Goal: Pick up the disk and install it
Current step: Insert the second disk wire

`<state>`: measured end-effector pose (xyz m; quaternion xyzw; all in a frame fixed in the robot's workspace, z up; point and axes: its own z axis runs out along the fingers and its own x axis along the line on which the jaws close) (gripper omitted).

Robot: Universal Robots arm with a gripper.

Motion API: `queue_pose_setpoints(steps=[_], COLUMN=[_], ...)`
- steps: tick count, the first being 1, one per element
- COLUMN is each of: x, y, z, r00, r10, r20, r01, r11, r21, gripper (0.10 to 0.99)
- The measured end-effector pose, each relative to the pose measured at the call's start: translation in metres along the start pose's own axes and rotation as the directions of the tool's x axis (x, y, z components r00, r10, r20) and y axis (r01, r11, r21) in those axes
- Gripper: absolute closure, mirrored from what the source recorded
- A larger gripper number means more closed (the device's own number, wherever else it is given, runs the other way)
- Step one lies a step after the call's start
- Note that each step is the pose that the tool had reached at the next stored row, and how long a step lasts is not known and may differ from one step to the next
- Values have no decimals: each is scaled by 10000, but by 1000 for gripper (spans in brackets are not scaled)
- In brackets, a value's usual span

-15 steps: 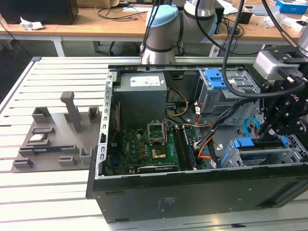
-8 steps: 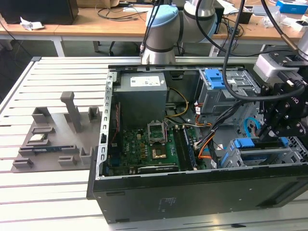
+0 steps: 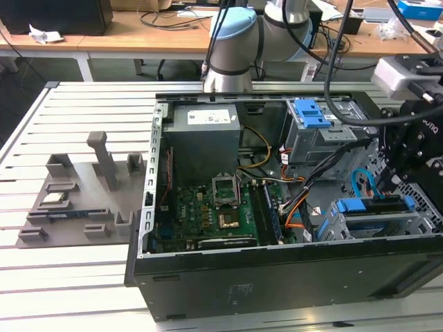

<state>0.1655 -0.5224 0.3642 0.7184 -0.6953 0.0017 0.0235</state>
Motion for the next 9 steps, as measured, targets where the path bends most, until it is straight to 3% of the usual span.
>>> queue_pose_setpoints(steps=[2, 6, 9], x=[-53, -98, -98], y=[0, 2, 2], z=[-56, -182, -185], r00=[10000, 10000, 10000], r10=[1, 0, 0], r20=[1, 4, 6], r01=[-1, 0, 0], r11=[10000, 10000, 10000], r21=[2, 10, 11], gripper=[980, 980, 980])
